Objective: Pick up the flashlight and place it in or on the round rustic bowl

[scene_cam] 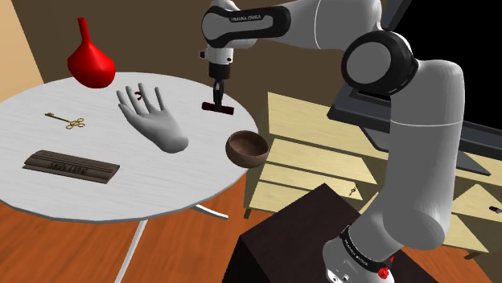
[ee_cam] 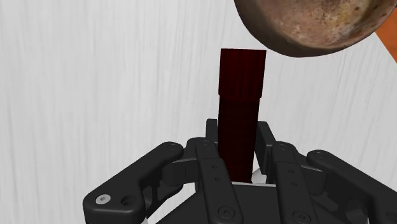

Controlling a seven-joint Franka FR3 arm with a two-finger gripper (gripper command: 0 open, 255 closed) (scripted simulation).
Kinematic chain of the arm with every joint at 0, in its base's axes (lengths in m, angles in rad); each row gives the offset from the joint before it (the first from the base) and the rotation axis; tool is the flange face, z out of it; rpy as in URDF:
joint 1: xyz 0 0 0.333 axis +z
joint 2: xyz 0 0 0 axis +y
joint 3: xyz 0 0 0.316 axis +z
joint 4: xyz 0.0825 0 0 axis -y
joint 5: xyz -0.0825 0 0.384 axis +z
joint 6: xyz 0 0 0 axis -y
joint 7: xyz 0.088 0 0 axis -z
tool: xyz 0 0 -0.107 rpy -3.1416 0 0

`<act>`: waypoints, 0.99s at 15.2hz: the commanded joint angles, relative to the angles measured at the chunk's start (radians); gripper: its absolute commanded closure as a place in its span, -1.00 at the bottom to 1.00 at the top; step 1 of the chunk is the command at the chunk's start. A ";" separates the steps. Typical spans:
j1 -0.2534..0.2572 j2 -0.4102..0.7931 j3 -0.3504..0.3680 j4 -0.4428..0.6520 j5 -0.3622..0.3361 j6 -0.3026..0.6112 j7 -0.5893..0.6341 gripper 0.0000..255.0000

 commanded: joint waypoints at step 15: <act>-0.021 -0.474 -0.013 -0.621 0.001 0.145 -0.039 1.00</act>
